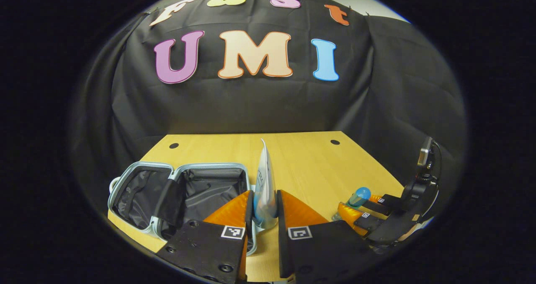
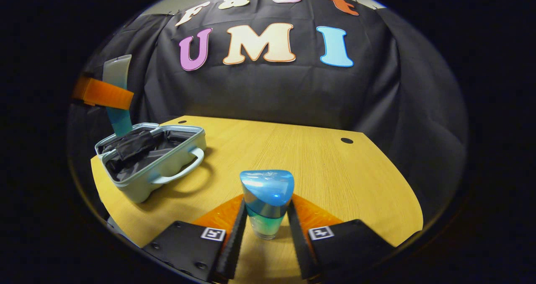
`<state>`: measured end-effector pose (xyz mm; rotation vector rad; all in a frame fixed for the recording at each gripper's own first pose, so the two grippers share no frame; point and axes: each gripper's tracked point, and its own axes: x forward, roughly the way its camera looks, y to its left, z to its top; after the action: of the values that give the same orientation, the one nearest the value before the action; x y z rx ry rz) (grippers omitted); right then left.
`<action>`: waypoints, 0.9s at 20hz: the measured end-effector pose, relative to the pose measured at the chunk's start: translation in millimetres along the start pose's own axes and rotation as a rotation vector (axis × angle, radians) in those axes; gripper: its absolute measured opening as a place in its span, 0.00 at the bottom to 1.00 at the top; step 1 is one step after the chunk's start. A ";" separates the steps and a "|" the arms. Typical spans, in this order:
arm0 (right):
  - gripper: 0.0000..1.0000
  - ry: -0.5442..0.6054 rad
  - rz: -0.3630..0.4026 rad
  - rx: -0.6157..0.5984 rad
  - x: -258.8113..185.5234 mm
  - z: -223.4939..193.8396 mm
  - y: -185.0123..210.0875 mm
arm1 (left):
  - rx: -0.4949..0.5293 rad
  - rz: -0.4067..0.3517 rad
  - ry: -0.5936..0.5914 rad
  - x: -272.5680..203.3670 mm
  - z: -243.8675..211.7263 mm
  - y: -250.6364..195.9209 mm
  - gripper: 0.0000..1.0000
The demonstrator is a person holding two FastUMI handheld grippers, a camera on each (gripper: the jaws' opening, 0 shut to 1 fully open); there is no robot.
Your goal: First open the suitcase, pack the skin care products into it, and then close the suitcase.
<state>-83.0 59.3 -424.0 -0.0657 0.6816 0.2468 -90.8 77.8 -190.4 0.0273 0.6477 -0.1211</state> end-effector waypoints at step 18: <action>0.48 -0.093 0.230 0.087 -61.2 127.3 97.9 | -0.050 0.180 0.389 39.6 -111.2 133.3 0.23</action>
<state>-74.7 159.5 -284.6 0.1073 0.6062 0.4380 -110.1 213.0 -304.6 0.0618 1.0327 0.0777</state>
